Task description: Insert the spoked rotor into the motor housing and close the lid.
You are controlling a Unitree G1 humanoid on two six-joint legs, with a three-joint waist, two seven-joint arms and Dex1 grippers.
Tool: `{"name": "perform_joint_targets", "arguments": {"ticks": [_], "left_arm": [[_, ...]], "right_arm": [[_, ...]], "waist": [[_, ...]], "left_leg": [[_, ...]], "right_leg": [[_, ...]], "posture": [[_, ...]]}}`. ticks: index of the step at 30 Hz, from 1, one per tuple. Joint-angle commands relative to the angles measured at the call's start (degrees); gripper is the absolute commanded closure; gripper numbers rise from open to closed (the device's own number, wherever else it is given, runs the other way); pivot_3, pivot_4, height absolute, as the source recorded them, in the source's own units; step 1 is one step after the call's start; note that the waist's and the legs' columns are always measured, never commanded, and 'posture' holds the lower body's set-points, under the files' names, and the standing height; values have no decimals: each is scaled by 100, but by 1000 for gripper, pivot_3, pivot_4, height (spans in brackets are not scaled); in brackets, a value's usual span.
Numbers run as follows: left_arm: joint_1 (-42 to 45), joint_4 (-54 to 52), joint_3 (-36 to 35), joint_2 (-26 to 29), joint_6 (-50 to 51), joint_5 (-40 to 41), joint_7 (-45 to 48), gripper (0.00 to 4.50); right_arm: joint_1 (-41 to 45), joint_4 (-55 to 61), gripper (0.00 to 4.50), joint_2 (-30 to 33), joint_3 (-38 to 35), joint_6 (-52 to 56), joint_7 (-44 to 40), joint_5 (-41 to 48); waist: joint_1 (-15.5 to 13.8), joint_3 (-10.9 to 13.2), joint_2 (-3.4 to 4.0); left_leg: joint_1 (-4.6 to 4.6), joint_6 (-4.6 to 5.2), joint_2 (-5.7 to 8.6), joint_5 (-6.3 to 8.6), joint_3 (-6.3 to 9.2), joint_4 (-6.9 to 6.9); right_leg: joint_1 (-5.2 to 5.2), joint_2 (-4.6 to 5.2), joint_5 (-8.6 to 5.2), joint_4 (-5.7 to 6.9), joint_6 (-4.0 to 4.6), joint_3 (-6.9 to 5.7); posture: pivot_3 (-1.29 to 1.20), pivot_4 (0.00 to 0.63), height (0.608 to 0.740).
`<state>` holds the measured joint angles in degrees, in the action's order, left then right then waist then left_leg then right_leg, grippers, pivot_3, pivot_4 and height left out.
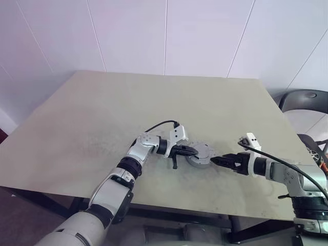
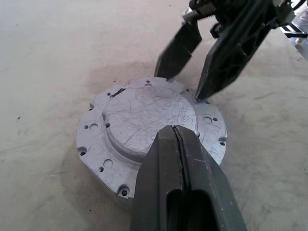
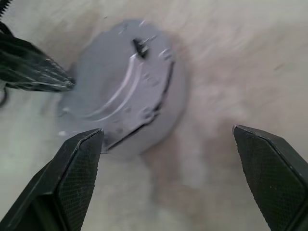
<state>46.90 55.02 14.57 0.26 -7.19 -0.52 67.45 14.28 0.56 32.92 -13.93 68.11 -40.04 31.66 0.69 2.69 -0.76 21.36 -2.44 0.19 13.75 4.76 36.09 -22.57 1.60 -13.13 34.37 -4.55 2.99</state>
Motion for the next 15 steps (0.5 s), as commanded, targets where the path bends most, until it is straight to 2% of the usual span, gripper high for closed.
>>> {"name": "perform_joint_targets", "arguments": {"ticks": [1, 15], "left_arm": [[-95, 26, 150, -20, 7, -127, 68, 4500], [-70, 41, 107, 120, -131, -120, 22, 4500]], "right_arm": [[262, -248, 16, -581, -490, 536, 776, 145], [203, -149, 16, -1935, -1310, 1715, 1310, 855]], "waist": [[32, -4, -7], [184, -18, -2]], "left_leg": [[-2, 0, -1, 0, 0, 3], [-29, 6, -5, 4, 5, -7]], "right_leg": [[2, -1, 0, 0, 0, 0], [24, -4, 1, 4, 0, -1]], "posture": [[0, 0, 740], [0, 0, 740]]}}
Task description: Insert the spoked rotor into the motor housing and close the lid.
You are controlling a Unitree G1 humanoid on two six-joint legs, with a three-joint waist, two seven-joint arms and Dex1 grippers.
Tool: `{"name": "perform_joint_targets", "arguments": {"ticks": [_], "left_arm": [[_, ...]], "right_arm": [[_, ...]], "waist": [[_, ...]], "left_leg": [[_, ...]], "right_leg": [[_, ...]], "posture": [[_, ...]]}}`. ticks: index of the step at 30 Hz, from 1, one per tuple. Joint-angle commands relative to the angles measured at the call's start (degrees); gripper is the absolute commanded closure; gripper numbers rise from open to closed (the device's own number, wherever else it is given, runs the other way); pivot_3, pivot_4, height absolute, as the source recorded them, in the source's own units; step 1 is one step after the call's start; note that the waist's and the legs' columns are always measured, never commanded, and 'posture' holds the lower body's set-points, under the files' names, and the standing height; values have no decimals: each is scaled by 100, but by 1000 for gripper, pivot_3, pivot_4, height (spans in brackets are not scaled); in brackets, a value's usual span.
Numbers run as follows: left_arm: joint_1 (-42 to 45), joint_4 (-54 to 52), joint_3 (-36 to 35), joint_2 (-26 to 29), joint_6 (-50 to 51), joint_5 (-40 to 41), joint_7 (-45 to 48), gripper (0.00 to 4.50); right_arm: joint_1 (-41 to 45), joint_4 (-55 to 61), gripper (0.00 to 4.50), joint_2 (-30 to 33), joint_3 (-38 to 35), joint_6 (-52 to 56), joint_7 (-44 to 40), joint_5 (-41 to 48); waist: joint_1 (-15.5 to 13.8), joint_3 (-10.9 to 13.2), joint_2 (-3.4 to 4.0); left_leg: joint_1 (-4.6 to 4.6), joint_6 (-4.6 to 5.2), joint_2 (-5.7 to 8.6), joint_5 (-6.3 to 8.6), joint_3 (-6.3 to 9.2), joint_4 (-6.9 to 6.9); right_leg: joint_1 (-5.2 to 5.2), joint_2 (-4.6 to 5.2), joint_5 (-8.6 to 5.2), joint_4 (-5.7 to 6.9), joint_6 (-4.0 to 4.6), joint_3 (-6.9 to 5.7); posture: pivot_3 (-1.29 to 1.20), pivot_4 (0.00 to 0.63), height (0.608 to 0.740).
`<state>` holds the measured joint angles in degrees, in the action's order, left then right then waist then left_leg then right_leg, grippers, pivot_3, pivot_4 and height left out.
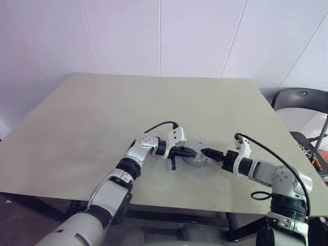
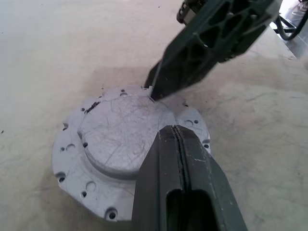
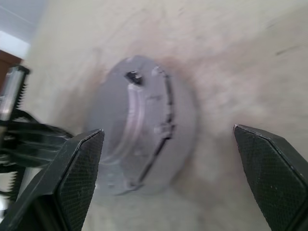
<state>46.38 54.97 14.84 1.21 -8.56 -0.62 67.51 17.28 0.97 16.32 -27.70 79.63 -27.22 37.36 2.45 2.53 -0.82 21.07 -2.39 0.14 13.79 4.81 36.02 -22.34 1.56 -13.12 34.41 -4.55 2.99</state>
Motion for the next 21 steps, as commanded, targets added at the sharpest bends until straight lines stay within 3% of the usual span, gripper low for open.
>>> {"name": "perform_joint_targets", "arguments": {"ticks": [1, 11, 21], "left_arm": [[8, 70, 48, 82, -2, -96, 26, 4500], [172, 220, -107, 350, -116, -65, -70, 4500], [332, 518, -382, 645, -216, -30, -209, 4500]], "right_arm": [[-78, -187, 16, -364, -30, 703, 34, 364], [711, -481, 16, -1069, -1363, 1268, 462, 722], [738, -406, 16, -1259, -1584, 1287, 506, 1490]], "waist": [[9, -3, 5], [102, 6, 21], [171, 10, 37]], "left_leg": [[0, 6, 0, 3, 0, 0], [-4, 12, -5, 7, 0, 3], [28, 14, -5, 6, 0, -1]], "right_leg": [[-2, 0, 0, 1, 0, 0], [-36, -9, -1, 59, 1, 1], [-89, -15, 0, 90, -1, 8]], "posture": [[0, 0, 740], [0, 0, 740], [0, 0, 740]]}}
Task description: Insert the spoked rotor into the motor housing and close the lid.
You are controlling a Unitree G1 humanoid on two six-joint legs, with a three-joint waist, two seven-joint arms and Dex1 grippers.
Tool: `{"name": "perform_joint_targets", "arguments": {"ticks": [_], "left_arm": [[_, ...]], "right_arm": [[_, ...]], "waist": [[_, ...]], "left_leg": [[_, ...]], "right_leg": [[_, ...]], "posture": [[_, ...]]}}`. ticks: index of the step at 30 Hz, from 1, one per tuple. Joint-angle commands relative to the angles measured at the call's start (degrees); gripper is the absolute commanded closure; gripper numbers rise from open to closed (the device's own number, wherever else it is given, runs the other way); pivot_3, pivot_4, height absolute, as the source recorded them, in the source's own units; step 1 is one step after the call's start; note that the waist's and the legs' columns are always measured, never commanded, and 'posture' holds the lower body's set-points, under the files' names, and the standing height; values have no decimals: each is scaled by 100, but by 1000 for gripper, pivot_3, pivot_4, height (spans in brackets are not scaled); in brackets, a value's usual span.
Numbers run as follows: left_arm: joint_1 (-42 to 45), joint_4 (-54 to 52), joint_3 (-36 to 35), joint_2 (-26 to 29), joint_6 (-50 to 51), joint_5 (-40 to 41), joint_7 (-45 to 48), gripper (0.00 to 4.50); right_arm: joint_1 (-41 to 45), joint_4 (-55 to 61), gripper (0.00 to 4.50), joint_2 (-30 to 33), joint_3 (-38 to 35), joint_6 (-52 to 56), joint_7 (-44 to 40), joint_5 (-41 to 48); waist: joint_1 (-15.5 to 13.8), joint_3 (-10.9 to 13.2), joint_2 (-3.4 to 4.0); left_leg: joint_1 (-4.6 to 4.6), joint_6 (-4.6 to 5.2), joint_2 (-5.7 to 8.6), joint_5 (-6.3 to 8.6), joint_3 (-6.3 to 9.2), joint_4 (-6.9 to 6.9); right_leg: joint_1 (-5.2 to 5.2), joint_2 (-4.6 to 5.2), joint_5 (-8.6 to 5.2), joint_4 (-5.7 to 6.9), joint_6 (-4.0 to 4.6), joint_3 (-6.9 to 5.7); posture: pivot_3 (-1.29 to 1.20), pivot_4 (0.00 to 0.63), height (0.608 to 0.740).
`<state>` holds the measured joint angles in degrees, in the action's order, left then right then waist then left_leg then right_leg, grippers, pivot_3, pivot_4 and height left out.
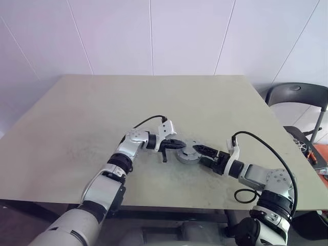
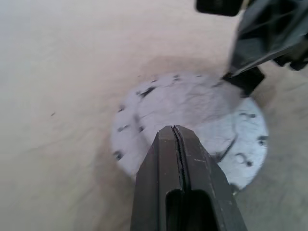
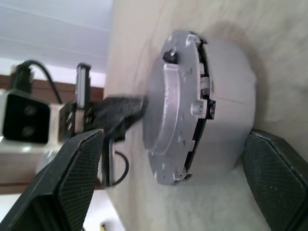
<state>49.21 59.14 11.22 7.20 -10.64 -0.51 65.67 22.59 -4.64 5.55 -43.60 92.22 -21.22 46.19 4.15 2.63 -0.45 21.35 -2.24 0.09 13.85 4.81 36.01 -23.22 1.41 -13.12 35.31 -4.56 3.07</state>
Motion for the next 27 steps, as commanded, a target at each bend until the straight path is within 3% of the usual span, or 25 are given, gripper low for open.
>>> {"name": "perform_joint_targets", "arguments": {"ticks": [1, 3, 6, 13, 14, 27], "left_arm": [[45, 104, -33, 52, -16, -44, -25, 4500], [18, 90, -47, 50, -27, -52, -14, 4500], [-29, 54, -52, 45, -34, -55, -2, 4500], [-58, 44, -99, 36, -40, -39, -20, 4500], [-62, 41, -108, 38, -44, -37, -25, 4500], [-65, -113, -374, 34, -90, 177, -260, 4500]], "right_arm": [[197, 176, 16, -189, 24, 28, -48, 626], [185, 177, 16, -195, 33, 28, 35, 634], [221, 161, 559, -211, -9, 28, 114, 575], [216, 158, 2904, -176, 98, -146, 240, 482], [181, 161, 3073, -159, 153, -183, 262, 436], [-26, 84, 3218, 27, 671, -565, 317, 203]], "waist": [[0, 1, 1], [-6, 1, 2], [-7, 2, 2], [-16, 2, 3], [-16, 4, 6], [-10, 5, 8]], "left_leg": [[-1, 0, 0, 0, 0, 0], [-1, 0, 0, 0, 1, 3], [2, 0, 1, 0, -1, 10], [3, 0, 2, 0, -2, 3], [3, 0, 2, 0, -2, 4], [2, 0, 3, 0, -2, 5]], "right_leg": [[0, 0, 0, 2, 0, 0], [1, 0, 0, 4, 0, 0], [1, 2, 0, 3, 1, 3], [0, 3, 0, 0, 0, 4], [0, 3, 0, -2, 1, 5], [1, 3, 0, -2, 1, 5]], "posture": [[0, 0, 740], [0, 0, 740], [0, 0, 740], [0, 0, 740], [0, 0, 740], [0, 0, 740]]}}
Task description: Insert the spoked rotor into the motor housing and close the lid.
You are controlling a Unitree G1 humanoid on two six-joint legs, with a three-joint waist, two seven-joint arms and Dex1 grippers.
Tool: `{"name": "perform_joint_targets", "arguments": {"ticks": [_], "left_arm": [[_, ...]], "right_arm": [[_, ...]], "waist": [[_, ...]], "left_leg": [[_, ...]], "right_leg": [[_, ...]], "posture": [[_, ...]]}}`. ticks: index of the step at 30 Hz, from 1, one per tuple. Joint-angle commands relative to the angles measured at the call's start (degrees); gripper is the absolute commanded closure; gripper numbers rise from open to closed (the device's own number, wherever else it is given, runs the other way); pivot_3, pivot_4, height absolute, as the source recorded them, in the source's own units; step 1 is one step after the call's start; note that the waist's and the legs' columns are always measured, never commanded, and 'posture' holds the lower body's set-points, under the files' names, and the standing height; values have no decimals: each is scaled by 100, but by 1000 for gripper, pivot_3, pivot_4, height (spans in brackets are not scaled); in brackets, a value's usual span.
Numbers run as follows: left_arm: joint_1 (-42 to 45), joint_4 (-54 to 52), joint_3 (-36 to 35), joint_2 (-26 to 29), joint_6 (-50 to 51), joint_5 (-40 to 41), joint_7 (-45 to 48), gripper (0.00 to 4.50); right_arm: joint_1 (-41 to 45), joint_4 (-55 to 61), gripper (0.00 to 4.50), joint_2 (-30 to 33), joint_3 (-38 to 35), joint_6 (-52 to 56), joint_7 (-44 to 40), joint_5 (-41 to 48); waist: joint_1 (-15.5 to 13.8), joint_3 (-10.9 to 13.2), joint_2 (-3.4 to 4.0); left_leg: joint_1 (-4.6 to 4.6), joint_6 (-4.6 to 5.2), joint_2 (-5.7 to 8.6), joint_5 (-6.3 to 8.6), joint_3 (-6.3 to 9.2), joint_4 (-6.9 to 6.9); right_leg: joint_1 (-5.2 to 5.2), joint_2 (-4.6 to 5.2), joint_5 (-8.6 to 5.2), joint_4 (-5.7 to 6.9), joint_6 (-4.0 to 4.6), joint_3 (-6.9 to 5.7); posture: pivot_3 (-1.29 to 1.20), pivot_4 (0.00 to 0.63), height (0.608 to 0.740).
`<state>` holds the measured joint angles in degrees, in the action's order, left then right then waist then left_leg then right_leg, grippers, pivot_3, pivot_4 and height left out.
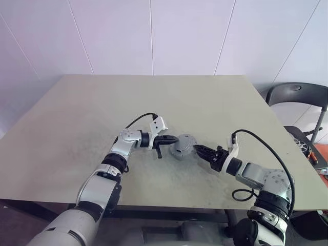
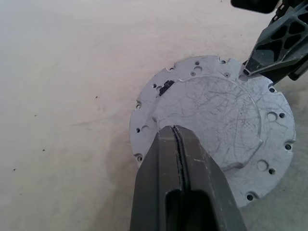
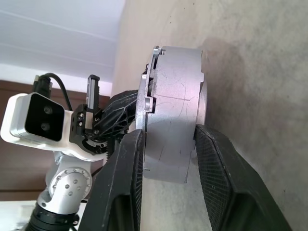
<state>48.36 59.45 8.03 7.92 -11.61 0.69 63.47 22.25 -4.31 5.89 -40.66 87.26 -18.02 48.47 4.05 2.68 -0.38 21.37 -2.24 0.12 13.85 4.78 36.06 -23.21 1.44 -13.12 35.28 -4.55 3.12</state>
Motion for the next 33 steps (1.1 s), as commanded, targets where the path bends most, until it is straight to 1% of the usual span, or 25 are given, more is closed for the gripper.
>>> {"name": "perform_joint_targets", "arguments": {"ticks": [1, 5, 7, 10, 11, 13, 15, 16, 23, 26, 29, 30, 33], "left_arm": [[20, -145, -63, -33, 4, 59, -60, 4500], [0, -163, -95, -36, 17, 73, -85, 4500], [-20, -188, -94, -41, 19, 80, -86, 4500], [-50, -238, -91, -44, 28, 98, -91, 4500], [-57, -252, -88, -43, 30, 101, -93, 4500], [-83, -283, -80, -38, 34, 104, -86, 4500], [-117, -320, -68, -37, 46, 100, -73, 4500], [-131, -336, -60, -37, 52, 100, -71, 4500], [-179, -394, -37, -17, 81, 97, -59, 4500], [-236, -433, -9, -27, 90, 83, -44, 4500], [-302, -487, 26, -25, 92, 58, -35, 4500], [-316, -505, 28, -23, 99, 62, -37, 4500], [-345, -563, 23, -17, 126, 85, -53, 4500]], "right_arm": [[-42, 50, 3218, 41, 508, -110, -1, -87], [-444, 262, 3218, 470, 1667, -428, -211, -479], [-517, 317, 3218, 563, 1954, -612, -295, -517], [-511, 308, 3218, 610, 2085, -848, -357, -514], [-515, 316, 2501, 645, 2142, -894, -394, -513], [-493, 336, 1934, 646, 2163, -895, -421, -471], [-425, 244, 1199, 586, 2049, -867, -350, -448], [-400, 198, 904, 569, 2001, -863, -327, -440], [-416, 172, 904, 520, 1966, -872, -299, -438], [-406, 183, 1537, 478, 1881, -881, -306, -370], [-395, 189, 2560, 529, 1945, -869, -329, -404], [-391, 185, 2763, 539, 1976, -856, -352, -395], [-396, 192, 2763, 536, 2034, -904, -337, -409]], "waist": [[4, 0, 0], [16, -2, 2], [21, -4, 0], [27, -5, -1], [25, -5, -2], [22, -2, -1], [36, -1, -10], [36, -1, -16], [19, -1, -17], [17, -1, -17], [15, -1, -16], [13, -2, -16], [13, -3, -13]], "left_leg": [[0, 0, 0, 0, 0, 0], [-4, 0, 0, 0, 0, -1], [-9, 0, -1, 0, 0, -3], [-22, -1, -2, 1, 2, -2], [-33, -1, -2, 1, 2, -1], [-29, -1, -2, 1, 3, 1], [-21, -1, -1, 1, -4, 2], [-20, -1, -1, 1, -3, 2], [-19, -1, -1, 1, -1, 7], [-18, -1, -1, 1, -2, 6], [-10, -1, -1, 1, -1, 2], [-12, -1, -1, 1, -2, 0], [-18, -1, -1, 1, 0, -1]], "right_leg": [[0, 0, 0, 0, 0, 0], [3, 0, 0, -1, 1, 0], [6, -2, -1, 0, 1, 0], [14, -3, -1, 1, 2, -1], [16, -2, -1, 1, 2, -1], [14, 0, -1, 0, 3, -2], [7, 1, -1, 0, 3, 1], [6, 0, 0, 0, 3, 1], [7, 0, 0, -1, 3, 1], [6, 0, 0, -1, 3, 1], [-3, 1, 0, -2, 3, 0], [-2, 0, 0, -2, 3, 1], [2, 0, 0, -1, 3, 0]], "posture": [[0, 0, 740], [0, 0, 740], [0, 0, 740], [0, 0, 740], [0, 0, 740], [0, 0, 740], [0, 0, 740], [0, 0, 740], [0, 0, 740], [0, 0, 740], [0, 0, 740], [0, 0, 740], [0, 0, 740]]}}
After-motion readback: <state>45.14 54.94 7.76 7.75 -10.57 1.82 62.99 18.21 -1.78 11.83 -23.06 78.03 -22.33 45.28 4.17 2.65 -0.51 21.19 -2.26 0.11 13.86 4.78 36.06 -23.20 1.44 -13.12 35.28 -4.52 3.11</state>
